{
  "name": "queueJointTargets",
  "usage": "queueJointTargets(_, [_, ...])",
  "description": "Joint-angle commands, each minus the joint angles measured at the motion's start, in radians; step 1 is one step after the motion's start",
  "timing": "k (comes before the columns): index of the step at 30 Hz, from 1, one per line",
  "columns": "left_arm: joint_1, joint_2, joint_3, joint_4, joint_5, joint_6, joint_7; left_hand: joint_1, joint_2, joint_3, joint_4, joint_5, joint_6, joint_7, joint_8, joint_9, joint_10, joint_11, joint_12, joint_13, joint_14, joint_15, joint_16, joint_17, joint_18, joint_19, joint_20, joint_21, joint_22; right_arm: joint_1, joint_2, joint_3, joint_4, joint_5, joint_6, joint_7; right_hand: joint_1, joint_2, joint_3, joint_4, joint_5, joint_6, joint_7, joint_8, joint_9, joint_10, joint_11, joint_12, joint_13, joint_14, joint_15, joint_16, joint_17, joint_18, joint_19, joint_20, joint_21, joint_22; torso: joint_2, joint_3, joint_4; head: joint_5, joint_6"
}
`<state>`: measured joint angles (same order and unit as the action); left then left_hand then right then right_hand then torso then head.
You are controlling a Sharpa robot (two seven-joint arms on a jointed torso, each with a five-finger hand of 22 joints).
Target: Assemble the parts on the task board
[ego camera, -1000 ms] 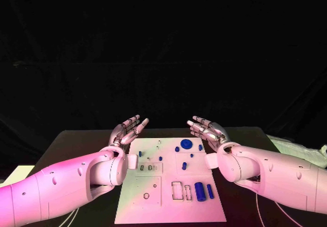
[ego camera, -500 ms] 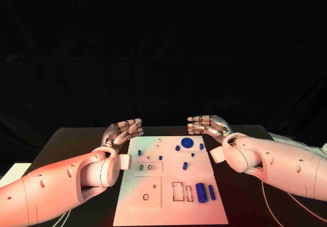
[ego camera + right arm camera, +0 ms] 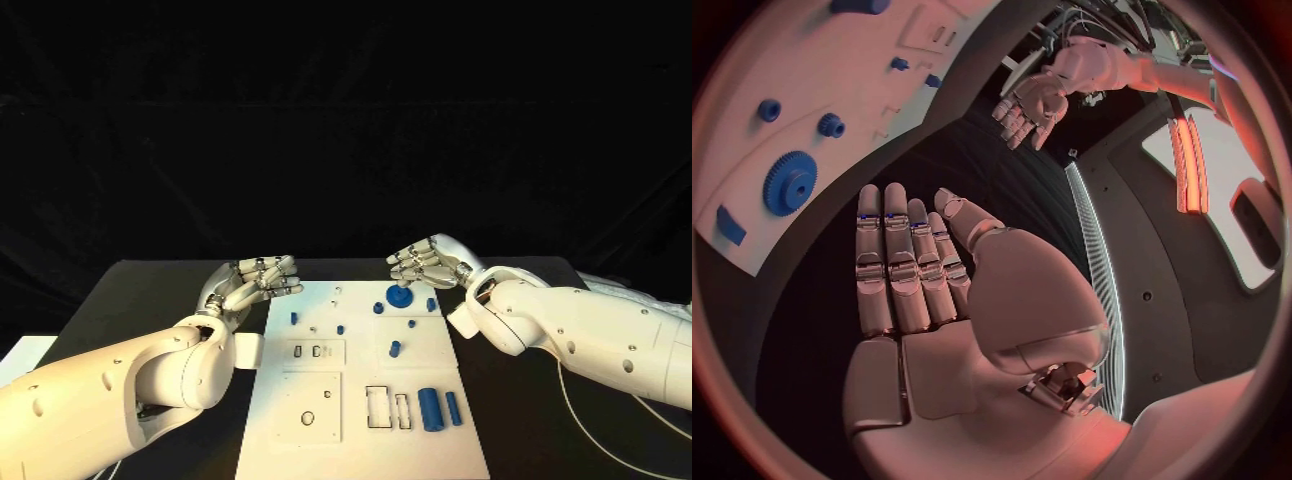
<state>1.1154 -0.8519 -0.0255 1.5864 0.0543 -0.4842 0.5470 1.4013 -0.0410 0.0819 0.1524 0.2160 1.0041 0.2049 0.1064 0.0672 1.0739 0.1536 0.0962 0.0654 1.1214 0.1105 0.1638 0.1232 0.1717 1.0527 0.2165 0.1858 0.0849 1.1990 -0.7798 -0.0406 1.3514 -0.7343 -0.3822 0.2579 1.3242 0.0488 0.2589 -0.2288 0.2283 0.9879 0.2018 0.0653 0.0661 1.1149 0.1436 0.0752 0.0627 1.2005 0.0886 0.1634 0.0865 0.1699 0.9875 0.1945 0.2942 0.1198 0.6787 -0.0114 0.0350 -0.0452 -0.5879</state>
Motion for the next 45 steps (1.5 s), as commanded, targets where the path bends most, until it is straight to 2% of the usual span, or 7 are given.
queueJointTargets(1, [0.003,-0.013,0.002,0.045,0.005,0.064,-0.008,0.006,-0.001,0.000,-0.005,-0.005,0.005,0.000,-0.003,-0.001,0.005,0.001,-0.005,0.001,0.005,-0.001,0.002,0.002,0.012,0.005,0.001,0.004,-0.002,0.009,0.002,0.002,0.010,-0.357,0.033,-0.137,-0.004,-0.036,0.011,-0.018,-0.012,0.047,-0.020,0.003,0.002,0.073,-0.035,-0.006,0.002,0.241,-0.068,0.097,0.057,0.014,0.176,-0.086,0.165,0.080,0.032,-0.0027,0.0049,-0.007,0.012])
queueJointTargets(7, [0.004,-0.029,0.003,0.108,0.031,0.078,-0.020,0.006,0.001,0.001,-0.006,-0.008,0.005,0.000,-0.006,-0.001,0.005,0.001,-0.009,0.001,0.005,-0.001,-0.001,0.003,0.012,0.007,0.001,0.001,-0.004,0.022,0.007,0.007,0.028,-0.614,0.084,-0.260,-0.028,-0.055,0.010,-0.009,-0.024,0.059,-0.034,-0.001,0.000,0.092,-0.056,-0.012,0.001,0.314,-0.089,0.224,0.142,0.011,0.219,-0.116,0.283,0.149,0.052,-0.0040,0.0111,-0.017,0.015])
queueJointTargets(17, [0.005,-0.038,0.005,0.142,0.038,0.086,-0.035,0.002,0.000,-0.003,-0.009,-0.012,0.005,0.003,-0.011,-0.002,0.006,0.003,-0.015,0.000,0.003,0.001,-0.008,0.005,0.011,0.008,0.001,-0.005,-0.007,0.034,0.016,0.011,0.061,-0.893,0.133,-0.413,-0.052,-0.091,0.079,0.023,-0.080,0.070,-0.046,-0.002,0.000,0.058,-0.058,-0.012,0.000,0.308,-0.092,0.451,0.295,0.012,0.217,-0.118,0.419,0.231,0.072,-0.0040,0.0191,-0.028,0.012])
queueJointTargets(22, [0.005,-0.035,0.005,0.145,0.039,0.089,-0.040,0.000,0.000,-0.004,-0.010,-0.013,0.005,0.004,-0.013,-0.002,0.006,0.004,-0.018,0.000,0.003,0.002,-0.010,0.006,0.011,0.009,0.002,-0.007,-0.008,0.039,0.023,0.012,0.072,-0.950,0.159,-0.434,-0.063,-0.130,0.121,0.064,-0.096,0.073,-0.049,0.000,0.001,0.038,-0.055,-0.010,0.000,0.308,-0.087,0.780,0.605,0.014,0.218,-0.113,0.525,0.296,0.076,-0.0045,0.0254,-0.033,0.014])
queueJointTargets(31, [0.005,-0.032,0.006,0.142,0.039,0.088,-0.043,0.000,0.000,-0.004,-0.011,-0.014,0.004,0.005,-0.014,-0.002,0.005,0.005,-0.019,0.000,0.003,0.002,-0.011,0.006,0.010,0.010,0.002,-0.009,-0.009,0.045,0.038,0.012,0.067,-0.990,0.197,-0.458,-0.054,-0.148,0.149,0.094,-0.099,0.070,-0.057,-0.001,0.002,0.036,-0.056,-0.012,0.000,0.301,-0.088,0.906,0.736,0.003,0.218,-0.108,0.626,0.401,0.077,-0.0044,0.0294,-0.043,0.001])
queueJointTargets(36, [0.006,-0.032,0.006,0.143,0.039,0.088,-0.046,0.000,0.000,-0.005,-0.012,-0.015,0.004,0.005,-0.015,-0.002,0.005,0.005,-0.020,0.000,0.003,0.002,-0.012,0.007,0.010,0.010,0.002,-0.010,-0.009,0.050,0.048,0.012,0.058,-0.996,0.211,-0.459,-0.052,-0.155,0.162,0.115,-0.102,0.078,-0.061,0.000,0.003,0.046,-0.061,-0.011,0.000,0.304,-0.088,0.977,0.814,-0.006,0.231,-0.108,0.694,0.481,0.082,-0.0033,0.0273,-0.034,-0.004])
queueJointTargets(45, [0.008,-0.029,0.006,0.145,0.039,0.089,-0.052,0.000,0.001,-0.005,-0.014,-0.016,0.003,0.007,-0.018,-0.002,0.004,0.006,-0.023,0.000,0.003,0.003,-0.014,0.008,0.010,0.011,0.002,-0.012,-0.011,0.058,0.067,0.011,0.043,-0.993,0.258,-0.457,-0.048,-0.155,0.173,0.127,-0.100,0.085,-0.065,0.001,0.004,0.052,-0.062,-0.011,0.000,0.304,-0.089,1.009,0.848,-0.013,0.237,-0.107,0.733,0.527,0.083,-0.0033,0.0300,-0.035,-0.010])
